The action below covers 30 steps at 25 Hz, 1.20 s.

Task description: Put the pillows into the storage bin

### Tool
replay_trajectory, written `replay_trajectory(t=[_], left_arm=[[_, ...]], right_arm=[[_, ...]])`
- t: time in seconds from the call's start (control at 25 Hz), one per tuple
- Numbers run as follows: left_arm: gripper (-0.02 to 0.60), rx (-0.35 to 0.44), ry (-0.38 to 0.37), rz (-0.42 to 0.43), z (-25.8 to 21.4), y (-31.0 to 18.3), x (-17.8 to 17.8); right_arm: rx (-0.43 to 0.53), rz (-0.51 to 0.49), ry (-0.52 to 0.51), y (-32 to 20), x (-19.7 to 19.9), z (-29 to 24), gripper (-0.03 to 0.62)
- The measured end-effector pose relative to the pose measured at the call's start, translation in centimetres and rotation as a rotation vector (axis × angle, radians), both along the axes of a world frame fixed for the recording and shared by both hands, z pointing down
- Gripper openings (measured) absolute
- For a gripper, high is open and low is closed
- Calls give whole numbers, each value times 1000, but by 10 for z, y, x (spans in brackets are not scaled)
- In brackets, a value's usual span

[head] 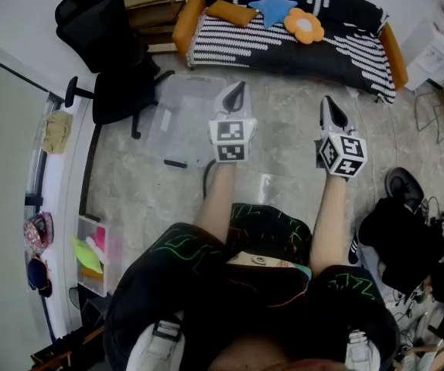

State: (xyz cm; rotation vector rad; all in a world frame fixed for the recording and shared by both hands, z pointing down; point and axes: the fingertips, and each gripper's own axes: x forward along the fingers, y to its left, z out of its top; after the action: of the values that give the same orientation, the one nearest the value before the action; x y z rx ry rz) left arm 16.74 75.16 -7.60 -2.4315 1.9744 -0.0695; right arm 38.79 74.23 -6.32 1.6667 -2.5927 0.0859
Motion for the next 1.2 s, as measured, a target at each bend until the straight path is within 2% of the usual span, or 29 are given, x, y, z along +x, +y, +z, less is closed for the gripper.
replay_trajectory(t=[0.24, 0.4, 0.64, 0.96, 1.2], left_arm=[[8, 11, -34, 7, -4, -2, 6], [8, 6, -41, -5, -4, 2, 4], [8, -53, -19, -47, 22, -7, -23], [8, -113, -7, -21, 54, -68, -22], [8, -170, 4, -6, 61, -136, -44]], right_arm=[[28, -44, -6, 0, -7, -8, 3], [55, 47, -81, -5, 9, -14, 3], [-28, 3, -40, -16, -18, 17, 3], [-92, 10, -48, -74, -22, 42, 3], [-158, 15, -49, -138, -46, 53, 3]])
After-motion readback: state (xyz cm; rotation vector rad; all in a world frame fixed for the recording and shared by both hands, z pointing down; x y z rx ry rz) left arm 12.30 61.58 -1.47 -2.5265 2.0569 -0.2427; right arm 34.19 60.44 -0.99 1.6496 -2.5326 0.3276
